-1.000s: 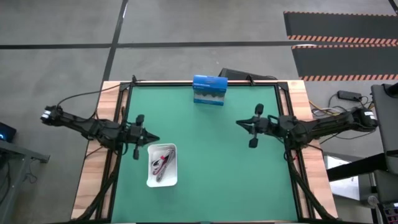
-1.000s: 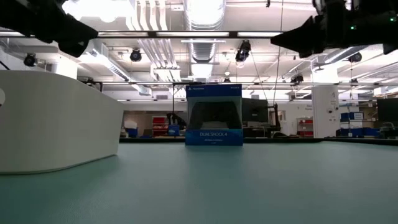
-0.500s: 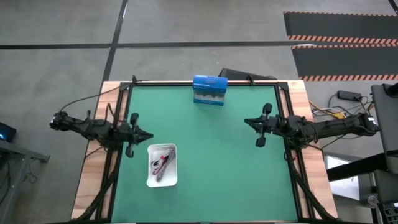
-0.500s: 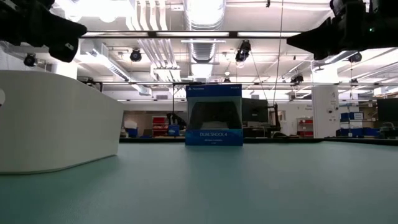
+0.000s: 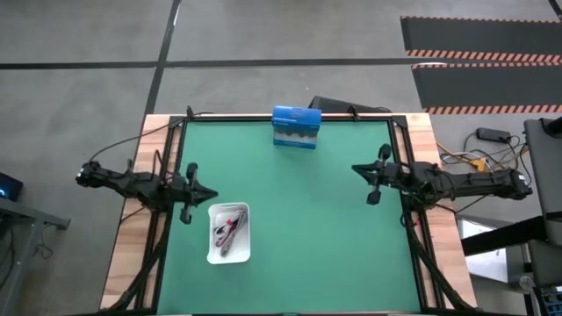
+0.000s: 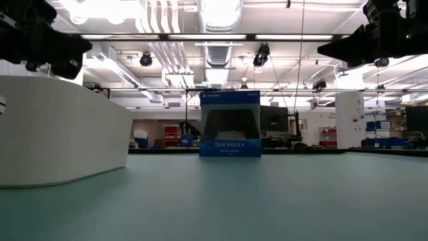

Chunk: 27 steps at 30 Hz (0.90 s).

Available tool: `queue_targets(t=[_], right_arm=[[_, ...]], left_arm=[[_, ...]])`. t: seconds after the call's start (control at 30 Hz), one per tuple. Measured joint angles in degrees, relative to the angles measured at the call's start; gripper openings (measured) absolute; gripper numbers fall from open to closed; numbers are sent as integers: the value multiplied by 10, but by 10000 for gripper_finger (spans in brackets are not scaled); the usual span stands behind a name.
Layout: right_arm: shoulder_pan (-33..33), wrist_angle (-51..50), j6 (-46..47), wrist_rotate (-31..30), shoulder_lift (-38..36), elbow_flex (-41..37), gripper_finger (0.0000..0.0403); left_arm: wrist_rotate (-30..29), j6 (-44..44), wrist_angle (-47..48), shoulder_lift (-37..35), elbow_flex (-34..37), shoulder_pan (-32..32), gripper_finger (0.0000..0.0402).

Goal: Pick and place USB-C Cables
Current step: Return to Home Position

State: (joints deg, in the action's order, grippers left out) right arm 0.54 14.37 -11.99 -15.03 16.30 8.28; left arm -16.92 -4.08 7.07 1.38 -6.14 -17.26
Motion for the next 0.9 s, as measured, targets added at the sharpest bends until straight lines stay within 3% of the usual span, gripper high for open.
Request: queue_targets(t=[0.67, 0.9], right_arm=[[1, -22, 0, 7, -138, -74, 9], [0, -33, -6, 75, -162, -76, 9]], left_arm=[[4, 1, -72, 1, 45, 0, 1], [4, 4, -73, 9, 45, 0, 1]])
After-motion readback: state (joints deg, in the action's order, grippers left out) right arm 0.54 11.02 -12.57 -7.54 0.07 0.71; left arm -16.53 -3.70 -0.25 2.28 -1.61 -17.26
